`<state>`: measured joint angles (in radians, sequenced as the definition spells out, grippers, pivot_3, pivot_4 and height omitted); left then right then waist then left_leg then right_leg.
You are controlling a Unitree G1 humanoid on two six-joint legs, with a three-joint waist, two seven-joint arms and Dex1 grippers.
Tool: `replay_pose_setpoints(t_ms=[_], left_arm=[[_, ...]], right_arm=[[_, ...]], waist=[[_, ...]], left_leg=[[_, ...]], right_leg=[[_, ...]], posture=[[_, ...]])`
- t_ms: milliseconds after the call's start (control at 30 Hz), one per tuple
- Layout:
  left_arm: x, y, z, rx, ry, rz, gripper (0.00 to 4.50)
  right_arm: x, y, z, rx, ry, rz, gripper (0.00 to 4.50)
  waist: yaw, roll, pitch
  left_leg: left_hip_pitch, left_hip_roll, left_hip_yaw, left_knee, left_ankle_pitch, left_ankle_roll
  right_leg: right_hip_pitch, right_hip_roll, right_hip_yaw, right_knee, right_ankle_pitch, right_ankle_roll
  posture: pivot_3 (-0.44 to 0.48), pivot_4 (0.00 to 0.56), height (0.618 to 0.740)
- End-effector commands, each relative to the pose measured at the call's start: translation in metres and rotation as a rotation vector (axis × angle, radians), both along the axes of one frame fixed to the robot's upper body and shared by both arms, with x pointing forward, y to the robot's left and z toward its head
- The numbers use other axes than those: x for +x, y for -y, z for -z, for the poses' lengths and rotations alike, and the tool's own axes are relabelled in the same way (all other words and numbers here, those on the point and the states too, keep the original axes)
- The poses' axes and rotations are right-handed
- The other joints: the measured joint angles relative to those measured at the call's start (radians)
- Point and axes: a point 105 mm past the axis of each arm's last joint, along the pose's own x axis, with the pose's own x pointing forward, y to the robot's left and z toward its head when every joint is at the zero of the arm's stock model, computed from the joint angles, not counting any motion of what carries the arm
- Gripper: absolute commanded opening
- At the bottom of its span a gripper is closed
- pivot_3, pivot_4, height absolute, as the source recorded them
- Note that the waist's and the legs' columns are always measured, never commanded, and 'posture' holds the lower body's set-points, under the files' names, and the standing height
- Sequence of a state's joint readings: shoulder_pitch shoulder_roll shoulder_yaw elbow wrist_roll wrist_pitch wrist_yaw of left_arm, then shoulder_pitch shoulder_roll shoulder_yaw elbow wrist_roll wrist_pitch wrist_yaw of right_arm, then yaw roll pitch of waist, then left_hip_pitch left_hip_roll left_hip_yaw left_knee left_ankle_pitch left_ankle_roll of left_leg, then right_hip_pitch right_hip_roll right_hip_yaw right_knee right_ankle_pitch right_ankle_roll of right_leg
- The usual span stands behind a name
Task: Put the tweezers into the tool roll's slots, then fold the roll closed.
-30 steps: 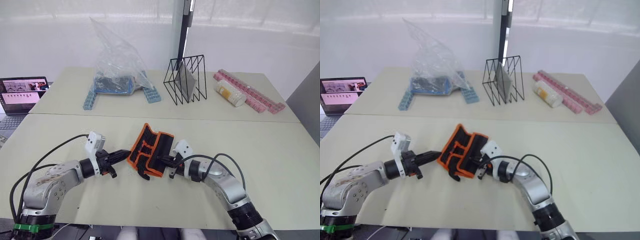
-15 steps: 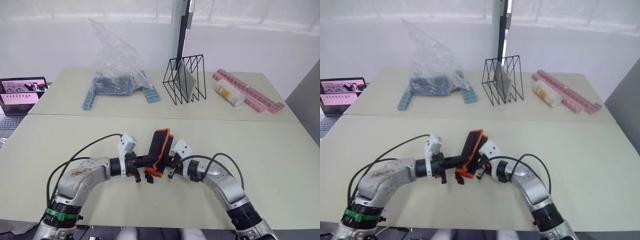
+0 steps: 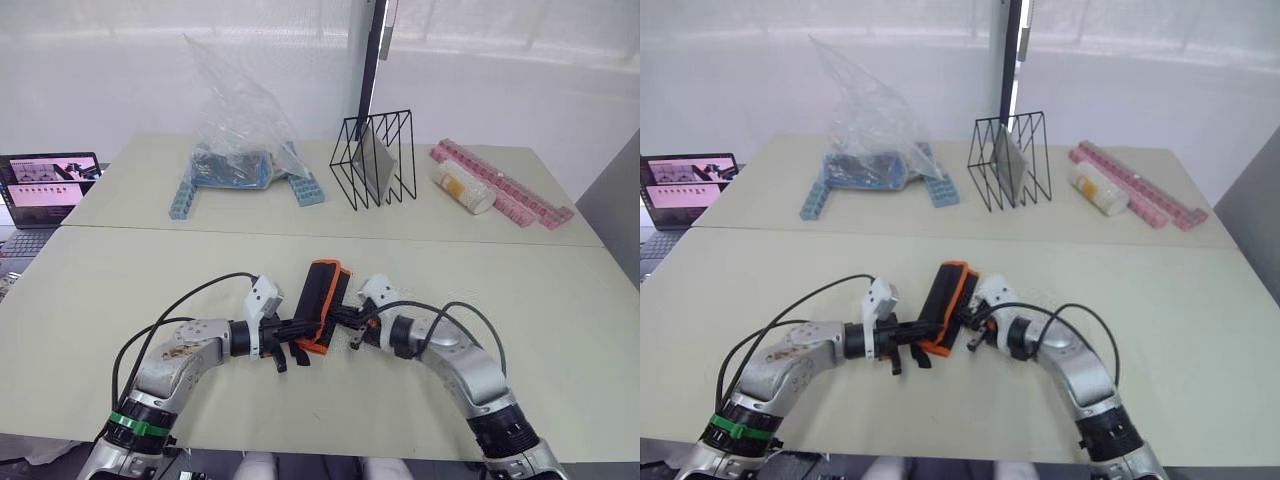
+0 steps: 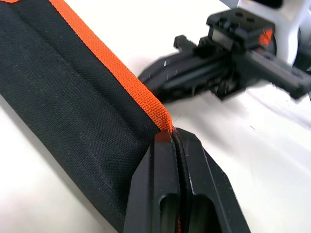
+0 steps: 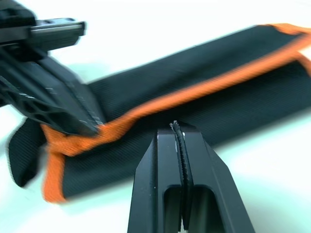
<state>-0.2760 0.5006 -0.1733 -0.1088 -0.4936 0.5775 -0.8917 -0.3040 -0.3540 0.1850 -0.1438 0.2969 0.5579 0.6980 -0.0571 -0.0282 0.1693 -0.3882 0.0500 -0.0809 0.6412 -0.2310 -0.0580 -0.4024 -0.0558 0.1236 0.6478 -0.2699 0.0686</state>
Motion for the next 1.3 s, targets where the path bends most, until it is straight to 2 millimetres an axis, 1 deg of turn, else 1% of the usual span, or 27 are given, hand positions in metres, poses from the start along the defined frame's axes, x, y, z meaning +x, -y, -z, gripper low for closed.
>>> replay_pose_setpoints(t_ms=[33,100,200,233,300,400,567,733,800,900,967,1033,1100,1133,1167,1233,1300], left_arm=[[-0.005,0.002,0.016,0.042,-0.037,0.005,0.02],[-0.006,0.002,0.017,0.044,-0.043,0.007,0.02],[-0.006,0.002,0.023,0.072,-0.045,0.008,0.02],[-0.006,0.002,0.024,0.078,-0.046,0.007,0.02],[-0.006,0.002,0.024,0.084,-0.045,0.009,0.02],[-0.005,0.003,0.024,0.088,-0.043,0.012,0.02],[-0.005,0.002,0.025,0.099,-0.038,0.01,0.02],[-0.005,0.0,0.024,0.105,-0.036,0.012,0.02],[-0.005,-0.001,0.021,0.103,-0.018,0.019,0.02],[-0.003,-0.005,0.011,0.076,0.005,0.007,0.82],[-0.006,-0.006,0.003,0.066,0.029,0.03,1.46],[-0.009,-0.008,-0.011,0.041,0.053,0.059,2.12],[-0.01,-0.011,-0.025,0.008,0.071,0.068,2.69],[-0.01,-0.013,-0.031,0.003,0.086,0.071,3.13],[-0.01,-0.016,-0.035,0.002,0.097,0.074,3.45],[-0.01,-0.022,-0.044,-0.008,0.121,0.079,3.45],[-0.008,-0.027,-0.047,-0.016,0.135,0.086,3.45]], right_arm=[[0.006,0.01,-0.029,0.064,0.062,0.009,0.0],[0.006,0.01,-0.041,0.092,0.091,-0.02,0.0],[0.004,-0.004,-0.057,0.123,0.154,-0.084,0.0],[0.005,-0.009,-0.059,0.119,0.171,-0.091,0.0],[0.009,-0.021,-0.057,0.098,0.176,-0.099,0.0],[0.019,-0.028,-0.043,0.036,0.154,-0.069,0.0],[0.03,-0.023,-0.008,-0.107,0.104,-0.023,0.0],[0.025,-0.01,0.023,-0.198,0.025,-0.01,0.0],[0.022,-0.009,0.031,-0.213,0.011,-0.017,0.0],[0.02,-0.011,0.033,-0.206,0.003,-0.019,0.0],[0.019,-0.012,0.033,-0.204,0.002,-0.02,0.0],[0.018,-0.013,0.033,-0.2,0.002,-0.023,0.0],[0.018,-0.014,0.033,-0.198,0.002,-0.024,0.0],[0.018,-0.014,0.032,-0.197,0.003,-0.024,0.0],[0.018,-0.014,0.032,-0.196,0.003,-0.024,0.0],[0.018,-0.015,0.032,-0.193,0.004,-0.026,0.0],[0.017,-0.016,0.031,-0.191,0.006,-0.028,0.0]], waist=[[0.0,0.0,0.0],[0.0,0.0,0.0],[-0.002,0.0,0.0],[-0.004,0.0,0.0],[-0.004,0.0,0.0],[-0.004,0.0,0.0],[-0.001,0.001,0.0],[-0.004,0.002,-0.001],[-0.004,0.002,-0.001],[-0.007,0.002,-0.001],[-0.008,0.002,-0.001],[-0.01,0.002,-0.001],[-0.01,0.002,-0.001],[-0.01,0.002,-0.001],[-0.01,0.002,-0.001],[-0.01,0.002,-0.001],[-0.01,0.002,-0.001]], left_leg=[[0.0,0.0,0.0,0.0,0.0,0.0],[0.0,0.0,0.0,0.0,0.0,0.0],[0.0,0.0,0.0,0.0,0.0,0.0],[0.0,0.0,0.0,0.0,0.0,0.0],[0.0,0.0,0.0,0.0,0.0,0.0],[0.0,0.0,0.0,0.0,0.0,0.0],[0.0,0.0,0.0,0.0,0.0,0.0],[0.001,0.0,0.0,0.0,0.0,0.0],[0.005,0.0,0.0,0.0,0.0,0.0],[0.007,0.0,0.0,0.0,0.0,0.001],[0.008,0.0,0.0,0.0,0.0,0.001],[0.008,0.0,0.0,0.0,0.0,0.001],[0.008,0.0,0.0,0.0,0.0,0.001],[0.008,0.0,0.0,0.0,0.0,0.001],[0.008,0.0,0.0,0.0,0.0,0.001],[0.008,0.0,0.0,0.0,0.0,0.001],[0.008,0.0,0.0,0.0,0.0,0.001]], right_leg=[[0.0,0.0,0.0,0.0,0.0,0.0],[0.0,0.0,0.0,0.0,0.0,0.0],[0.0,0.0,0.0,0.0,0.0,0.0],[0.0,0.0,0.0,0.0,0.0,0.0],[0.0,0.0,0.0,0.0,0.0,0.0],[0.0,0.0,0.0,0.0,0.0,0.0],[0.0,0.0,0.0,0.0,0.001,-0.002],[0.001,0.0,0.0,0.0,0.001,-0.001],[0.006,0.0,0.0,0.0,-0.001,0.002],[0.008,0.0,0.0,-0.001,-0.003,0.004],[0.008,0.0,0.0,-0.001,-0.003,0.005],[0.009,0.0,0.0,-0.001,-0.003,0.005],[0.009,0.0,0.0,-0.001,-0.003,0.005],[0.009,0.0,0.0,-0.001,-0.003,0.005],[0.008,0.0,0.0,-0.001,-0.003,0.005],[0.008,0.0,0.0,-0.001,-0.003,0.005],[0.008,0.0,0.0,-0.001,-0.003,0.005]], posture=[[0.0,0.15,0.718],[0.0,0.15,0.718],[0.0,0.15,0.718],[0.0,0.15,0.718],[0.0,0.15,0.718],[0.0,0.15,0.718],[0.0,0.15,0.718],[0.0,0.15,0.718],[0.0,0.15,0.718],[0.0,0.15,0.718],[0.0,0.15,0.718],[0.0,0.15,0.718],[0.0,0.15,0.718],[0.0,0.15,0.718],[0.0,0.15,0.718],[0.0,0.15,0.718],[0.0,0.15,0.718]])
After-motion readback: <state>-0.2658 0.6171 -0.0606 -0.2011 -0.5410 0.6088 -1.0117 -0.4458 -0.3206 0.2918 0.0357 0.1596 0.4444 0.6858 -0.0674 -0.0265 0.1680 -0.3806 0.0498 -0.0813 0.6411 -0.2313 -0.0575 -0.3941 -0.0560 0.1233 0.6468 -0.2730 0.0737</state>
